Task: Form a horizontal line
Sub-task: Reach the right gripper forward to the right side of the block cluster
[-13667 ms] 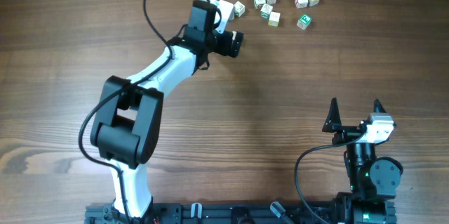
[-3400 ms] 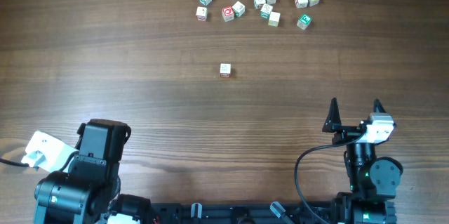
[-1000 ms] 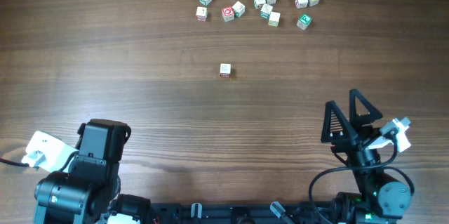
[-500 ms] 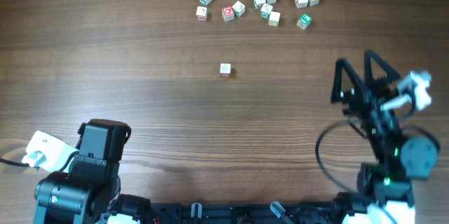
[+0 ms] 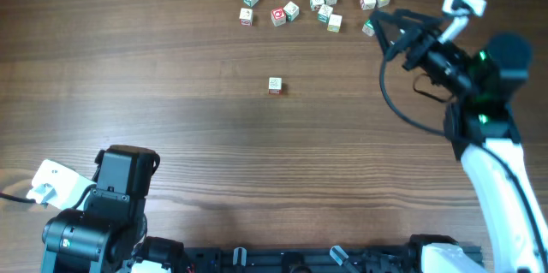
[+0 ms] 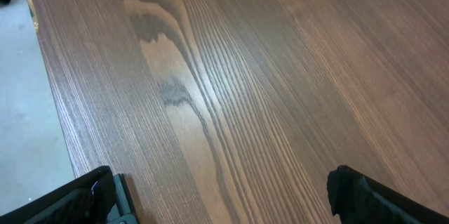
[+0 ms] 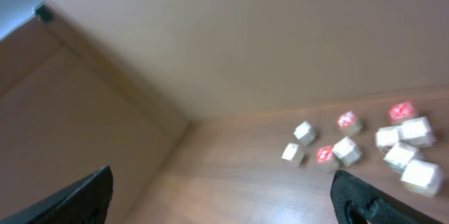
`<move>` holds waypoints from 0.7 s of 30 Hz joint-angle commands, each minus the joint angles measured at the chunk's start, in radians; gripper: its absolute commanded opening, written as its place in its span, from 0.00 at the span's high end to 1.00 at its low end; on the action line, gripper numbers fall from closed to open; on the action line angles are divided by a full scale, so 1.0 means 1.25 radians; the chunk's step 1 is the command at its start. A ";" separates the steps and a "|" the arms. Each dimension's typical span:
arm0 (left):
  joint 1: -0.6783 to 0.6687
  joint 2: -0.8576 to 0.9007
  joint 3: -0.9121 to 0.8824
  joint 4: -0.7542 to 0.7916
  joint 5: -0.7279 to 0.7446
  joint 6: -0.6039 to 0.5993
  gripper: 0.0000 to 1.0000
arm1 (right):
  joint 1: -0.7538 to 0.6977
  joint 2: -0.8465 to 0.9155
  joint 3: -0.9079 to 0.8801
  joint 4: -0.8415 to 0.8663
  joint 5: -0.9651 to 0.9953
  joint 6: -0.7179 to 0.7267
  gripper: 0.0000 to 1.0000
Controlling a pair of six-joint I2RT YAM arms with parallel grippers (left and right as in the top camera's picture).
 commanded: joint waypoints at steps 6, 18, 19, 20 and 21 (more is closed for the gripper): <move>0.007 -0.003 -0.002 -0.001 -0.005 -0.016 0.00 | 0.106 0.079 0.124 -0.135 -0.054 -0.041 0.00; 0.007 -0.003 -0.002 -0.001 -0.005 -0.016 0.00 | 0.186 0.091 0.198 -0.311 0.186 -0.081 0.00; 0.007 -0.003 -0.002 -0.001 -0.005 -0.016 0.00 | 0.188 0.098 0.220 -0.329 0.204 -0.097 0.00; 0.007 -0.003 -0.002 0.000 -0.005 -0.016 0.00 | 0.189 0.103 0.235 -0.342 0.216 -0.102 0.01; 0.007 -0.003 -0.002 -0.001 -0.005 -0.016 0.00 | 0.189 0.113 0.258 -0.364 0.234 -0.120 0.00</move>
